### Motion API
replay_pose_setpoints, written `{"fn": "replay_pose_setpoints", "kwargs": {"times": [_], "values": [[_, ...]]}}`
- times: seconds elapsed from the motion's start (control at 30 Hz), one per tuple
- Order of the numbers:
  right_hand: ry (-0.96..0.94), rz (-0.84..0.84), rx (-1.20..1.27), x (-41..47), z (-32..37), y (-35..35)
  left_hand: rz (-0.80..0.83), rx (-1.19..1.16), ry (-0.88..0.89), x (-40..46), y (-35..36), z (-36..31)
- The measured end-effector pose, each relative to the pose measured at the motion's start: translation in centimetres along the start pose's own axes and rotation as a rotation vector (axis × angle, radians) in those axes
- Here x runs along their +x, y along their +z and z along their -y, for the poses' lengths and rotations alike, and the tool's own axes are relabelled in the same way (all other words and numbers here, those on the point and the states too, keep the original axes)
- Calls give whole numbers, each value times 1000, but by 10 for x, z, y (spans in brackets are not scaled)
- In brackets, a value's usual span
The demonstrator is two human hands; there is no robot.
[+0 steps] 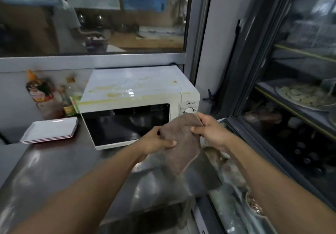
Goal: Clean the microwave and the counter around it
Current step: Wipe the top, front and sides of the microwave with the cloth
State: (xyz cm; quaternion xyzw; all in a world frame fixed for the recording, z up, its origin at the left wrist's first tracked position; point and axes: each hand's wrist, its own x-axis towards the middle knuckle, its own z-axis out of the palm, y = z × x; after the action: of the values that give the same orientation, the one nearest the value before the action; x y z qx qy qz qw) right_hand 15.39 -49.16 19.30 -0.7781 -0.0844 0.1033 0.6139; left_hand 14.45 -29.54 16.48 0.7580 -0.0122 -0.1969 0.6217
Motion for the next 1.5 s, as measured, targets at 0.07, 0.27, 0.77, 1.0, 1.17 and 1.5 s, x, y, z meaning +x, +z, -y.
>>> {"fn": "replay_pose_setpoints", "kwargs": {"times": [0.07, 0.27, 0.77, 1.0, 1.17, 1.5], "values": [[-26, -10, -11, 3, 20, 11, 80, -161, -29, -9, -14, -9], [-151, -127, -260, 10, 51, 32, -184, -191, 21, -20, -48, -37], [115, -201, -133, 90, 50, -39, -300, 175, 215, 62, -48, -83], [-67, -305, -624, 187, 47, -76, -423, 281, 167, 147, -44, -112], [-239, -438, -1009, 214, 19, -63, -516, 766, 191, 174, -61, -108], [-171, -284, -1188, 218, -23, -18, -508, 1215, 177, 215, -97, -89]]}}
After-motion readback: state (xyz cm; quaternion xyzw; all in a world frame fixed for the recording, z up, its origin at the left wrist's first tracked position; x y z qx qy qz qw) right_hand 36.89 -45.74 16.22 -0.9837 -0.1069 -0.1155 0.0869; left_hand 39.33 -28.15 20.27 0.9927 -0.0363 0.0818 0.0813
